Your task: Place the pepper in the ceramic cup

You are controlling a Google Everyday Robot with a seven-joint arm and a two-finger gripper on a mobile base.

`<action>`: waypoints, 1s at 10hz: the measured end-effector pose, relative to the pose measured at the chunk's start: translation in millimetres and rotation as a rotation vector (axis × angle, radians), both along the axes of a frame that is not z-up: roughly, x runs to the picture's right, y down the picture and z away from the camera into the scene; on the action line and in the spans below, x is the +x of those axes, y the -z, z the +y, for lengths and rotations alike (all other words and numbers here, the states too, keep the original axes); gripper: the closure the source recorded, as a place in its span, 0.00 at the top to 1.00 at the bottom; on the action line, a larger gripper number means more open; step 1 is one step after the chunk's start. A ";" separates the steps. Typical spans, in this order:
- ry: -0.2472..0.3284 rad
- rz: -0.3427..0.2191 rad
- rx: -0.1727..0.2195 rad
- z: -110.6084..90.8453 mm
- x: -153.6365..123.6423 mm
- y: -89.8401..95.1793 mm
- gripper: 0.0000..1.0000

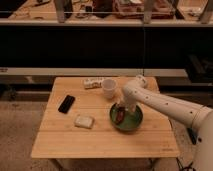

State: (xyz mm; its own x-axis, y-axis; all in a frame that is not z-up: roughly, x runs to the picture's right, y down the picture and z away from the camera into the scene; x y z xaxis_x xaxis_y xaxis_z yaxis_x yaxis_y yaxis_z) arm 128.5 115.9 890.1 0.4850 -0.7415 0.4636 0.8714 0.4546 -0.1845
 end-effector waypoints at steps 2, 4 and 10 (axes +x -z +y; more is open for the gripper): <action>-0.001 0.003 0.001 -4.4 -0.7 -4.7 0.51; -0.001 0.005 0.001 -6.4 -1.7 -7.7 0.42; -0.014 0.000 -0.029 6.6 0.6 -1.5 0.42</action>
